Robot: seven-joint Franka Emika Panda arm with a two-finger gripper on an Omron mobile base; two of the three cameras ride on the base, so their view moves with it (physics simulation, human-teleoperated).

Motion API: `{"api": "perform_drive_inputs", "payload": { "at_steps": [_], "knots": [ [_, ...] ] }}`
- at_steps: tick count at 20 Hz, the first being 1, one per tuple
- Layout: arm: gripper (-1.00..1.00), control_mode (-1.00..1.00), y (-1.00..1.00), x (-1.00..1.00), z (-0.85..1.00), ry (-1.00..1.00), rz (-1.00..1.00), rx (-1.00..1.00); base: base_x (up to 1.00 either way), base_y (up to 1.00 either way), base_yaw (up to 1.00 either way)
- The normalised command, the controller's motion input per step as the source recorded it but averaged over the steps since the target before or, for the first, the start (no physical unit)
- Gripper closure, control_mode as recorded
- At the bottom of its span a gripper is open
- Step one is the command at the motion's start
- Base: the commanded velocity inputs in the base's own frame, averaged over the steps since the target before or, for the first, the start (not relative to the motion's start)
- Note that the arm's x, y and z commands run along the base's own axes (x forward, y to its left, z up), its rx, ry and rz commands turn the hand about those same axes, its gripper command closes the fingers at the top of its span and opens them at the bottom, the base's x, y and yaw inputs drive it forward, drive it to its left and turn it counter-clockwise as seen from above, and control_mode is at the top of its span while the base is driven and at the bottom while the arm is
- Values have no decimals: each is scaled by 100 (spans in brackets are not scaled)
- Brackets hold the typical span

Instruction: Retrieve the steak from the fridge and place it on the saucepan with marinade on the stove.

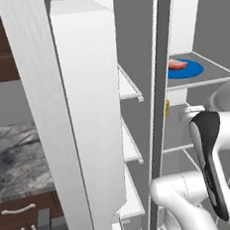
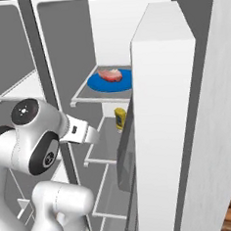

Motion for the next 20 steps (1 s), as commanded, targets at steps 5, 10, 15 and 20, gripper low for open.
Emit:
{"api": "perform_drive_inputs", "payload": {
  "at_steps": [5,10,15,20],
  "knots": [
    [-100,-100,-3,0,3,0,11,0,0,0,0],
    [-100,-100,-5,0,29,0,13,-1,0,0,0],
    [-100,-100,0,0,48,0,8,-6,0,0,0],
    [-100,-100,0,0,33,0,7,-17,0,0,0]
  ]
}}
